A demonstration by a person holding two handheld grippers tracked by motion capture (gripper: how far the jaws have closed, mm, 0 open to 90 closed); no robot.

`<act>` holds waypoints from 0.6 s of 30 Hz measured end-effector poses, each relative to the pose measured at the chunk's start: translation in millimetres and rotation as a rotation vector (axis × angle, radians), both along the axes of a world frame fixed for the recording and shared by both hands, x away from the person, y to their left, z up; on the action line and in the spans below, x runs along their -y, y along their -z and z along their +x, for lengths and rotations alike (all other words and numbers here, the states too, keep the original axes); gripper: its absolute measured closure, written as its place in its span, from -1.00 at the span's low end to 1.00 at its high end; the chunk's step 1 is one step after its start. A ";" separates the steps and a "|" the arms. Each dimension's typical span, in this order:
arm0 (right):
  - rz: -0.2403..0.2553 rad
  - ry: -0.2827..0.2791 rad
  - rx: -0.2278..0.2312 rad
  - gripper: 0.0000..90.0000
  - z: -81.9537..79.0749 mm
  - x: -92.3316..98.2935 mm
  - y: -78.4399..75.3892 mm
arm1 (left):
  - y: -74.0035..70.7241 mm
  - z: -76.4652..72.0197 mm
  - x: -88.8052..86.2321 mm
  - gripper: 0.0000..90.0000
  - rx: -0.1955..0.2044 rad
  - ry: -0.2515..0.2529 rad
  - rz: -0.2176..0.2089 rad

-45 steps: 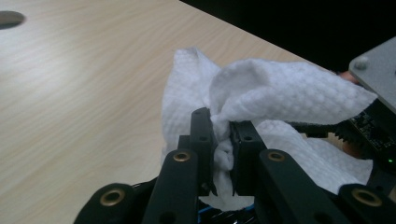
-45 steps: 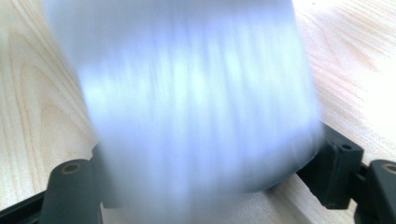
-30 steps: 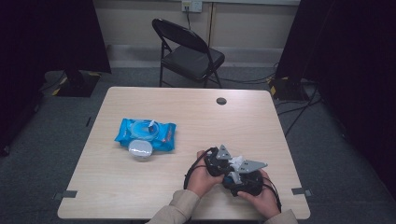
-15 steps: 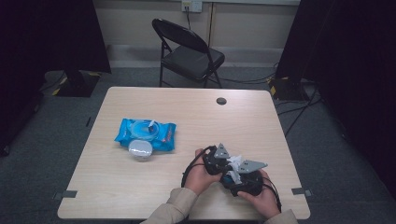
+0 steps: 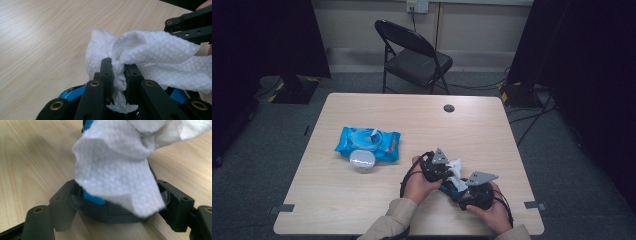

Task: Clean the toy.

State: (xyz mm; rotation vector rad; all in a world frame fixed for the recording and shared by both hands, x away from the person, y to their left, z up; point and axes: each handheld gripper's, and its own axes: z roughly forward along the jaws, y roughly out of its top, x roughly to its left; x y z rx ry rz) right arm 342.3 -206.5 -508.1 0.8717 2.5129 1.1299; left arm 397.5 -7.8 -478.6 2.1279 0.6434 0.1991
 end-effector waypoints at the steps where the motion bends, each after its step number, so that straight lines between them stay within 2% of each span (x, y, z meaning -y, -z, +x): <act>1: 0.000 0.000 0.000 -0.46 0.0 0.0 0.0 | 0.4 0.3 -1.0 0.77 0.001 -0.005 -0.003; 5: 0.000 0.000 -0.001 -0.46 0.0 0.0 0.0 | 0.1 2.1 -5.1 0.77 0.008 -0.017 0.009; 12: 0.000 0.000 -0.001 -0.46 0.0 0.0 -0.1 | 3.8 8.0 -18.4 0.77 0.005 -0.073 0.014; 15: 0.000 0.000 0.000 -0.46 0.0 0.0 0.0 | 6.3 10.6 -24.2 0.77 -0.005 -0.086 -0.004; 18: 0.000 0.000 -0.001 -0.46 0.0 0.0 0.0 | 6.7 10.9 -26.3 0.77 -0.002 -0.092 -0.005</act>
